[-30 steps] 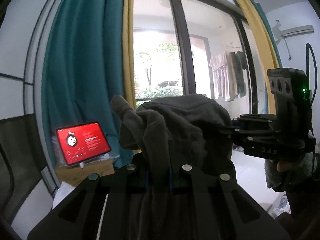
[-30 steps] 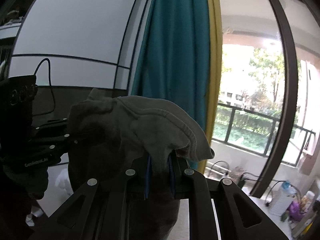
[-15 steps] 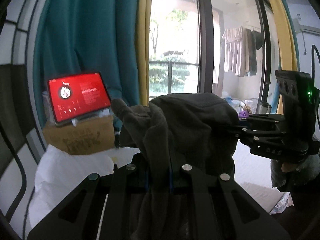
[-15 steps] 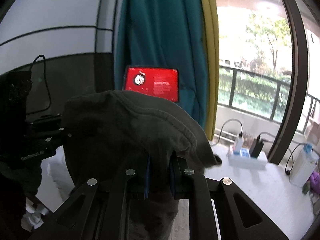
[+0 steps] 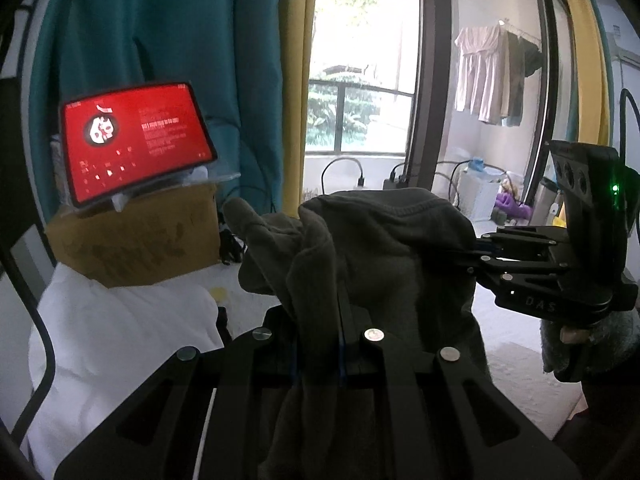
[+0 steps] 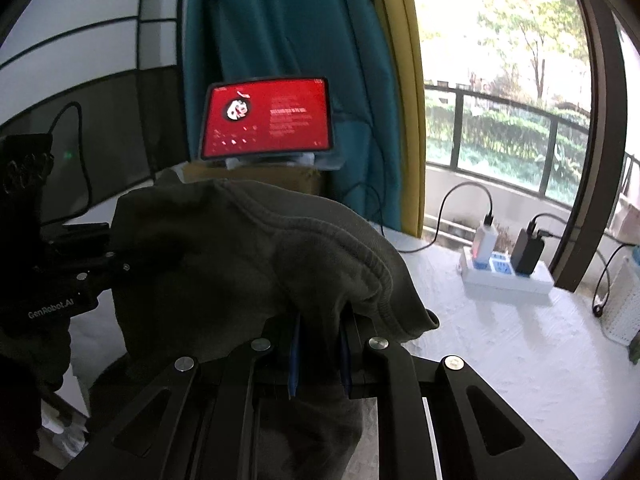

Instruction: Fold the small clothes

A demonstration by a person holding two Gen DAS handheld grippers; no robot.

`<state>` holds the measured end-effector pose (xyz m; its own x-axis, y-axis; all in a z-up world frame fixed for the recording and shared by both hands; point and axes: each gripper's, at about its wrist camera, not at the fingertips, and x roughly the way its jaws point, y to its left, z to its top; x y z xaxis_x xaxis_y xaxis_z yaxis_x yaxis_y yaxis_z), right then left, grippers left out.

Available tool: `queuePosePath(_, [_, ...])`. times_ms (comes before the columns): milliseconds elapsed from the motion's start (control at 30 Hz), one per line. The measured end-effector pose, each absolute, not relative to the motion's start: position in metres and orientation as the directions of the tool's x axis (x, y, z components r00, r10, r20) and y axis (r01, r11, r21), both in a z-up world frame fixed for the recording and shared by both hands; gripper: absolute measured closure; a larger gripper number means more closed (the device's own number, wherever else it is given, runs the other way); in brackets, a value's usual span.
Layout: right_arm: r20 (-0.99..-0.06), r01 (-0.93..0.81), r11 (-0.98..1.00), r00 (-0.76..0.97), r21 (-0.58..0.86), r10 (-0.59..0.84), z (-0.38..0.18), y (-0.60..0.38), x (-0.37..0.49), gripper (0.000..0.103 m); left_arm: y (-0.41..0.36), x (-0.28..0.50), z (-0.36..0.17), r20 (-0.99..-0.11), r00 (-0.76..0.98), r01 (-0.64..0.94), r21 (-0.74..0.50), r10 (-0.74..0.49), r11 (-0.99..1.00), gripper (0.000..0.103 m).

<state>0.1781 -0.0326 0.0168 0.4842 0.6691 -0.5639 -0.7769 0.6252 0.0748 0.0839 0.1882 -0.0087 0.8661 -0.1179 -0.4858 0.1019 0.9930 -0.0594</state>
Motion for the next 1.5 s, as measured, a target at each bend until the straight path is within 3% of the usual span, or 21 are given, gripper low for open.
queuePosePath(767, [-0.719,-0.759,0.606,0.28,0.24,0.636,-0.075,0.014,0.255,0.087,0.223,0.158,-0.077,-0.693,0.718,0.012,-0.079,-0.064,0.997,0.091])
queuePosePath(867, [-0.744,-0.739,0.626,0.269,0.248,0.612,-0.084,0.014,0.262,0.062,0.227,0.166,-0.082,-0.716,0.695,-0.002,-0.088,-0.062,0.996,0.091])
queuePosePath(900, [-0.748,-0.724,0.643,0.277,0.251,0.604,-0.086,0.011,0.265,0.045,0.228,0.167,-0.084,-0.724,0.688,-0.009,-0.089,-0.058,0.996,0.091])
queuePosePath(933, [-0.748,-0.709,0.655,0.28,0.262,0.602,-0.088,0.008,0.268,0.037,0.229,0.167,-0.085,-0.73,0.681,-0.015,-0.092,-0.057,0.996,0.091])
queuePosePath(1067, [-0.726,-0.669,0.658,0.252,0.347,0.64,-0.087,-0.01,0.278,0.036,0.232,0.166,-0.087,-0.745,0.666,-0.028,-0.07,-0.034,0.997,0.091])
queuePosePath(1367, [-0.691,-0.626,0.696,0.329,0.351,0.644,-0.065,-0.039,0.281,0.036,0.241,0.163,-0.092,-0.775,0.632,-0.057,-0.01,0.029,0.998,0.091])
queuePosePath(1500, [-0.719,-0.609,0.73,0.354,0.309,0.599,-0.069,-0.047,0.286,0.036,0.243,0.163,-0.091,-0.776,0.63,-0.061,-0.005,0.035,0.998,0.091])
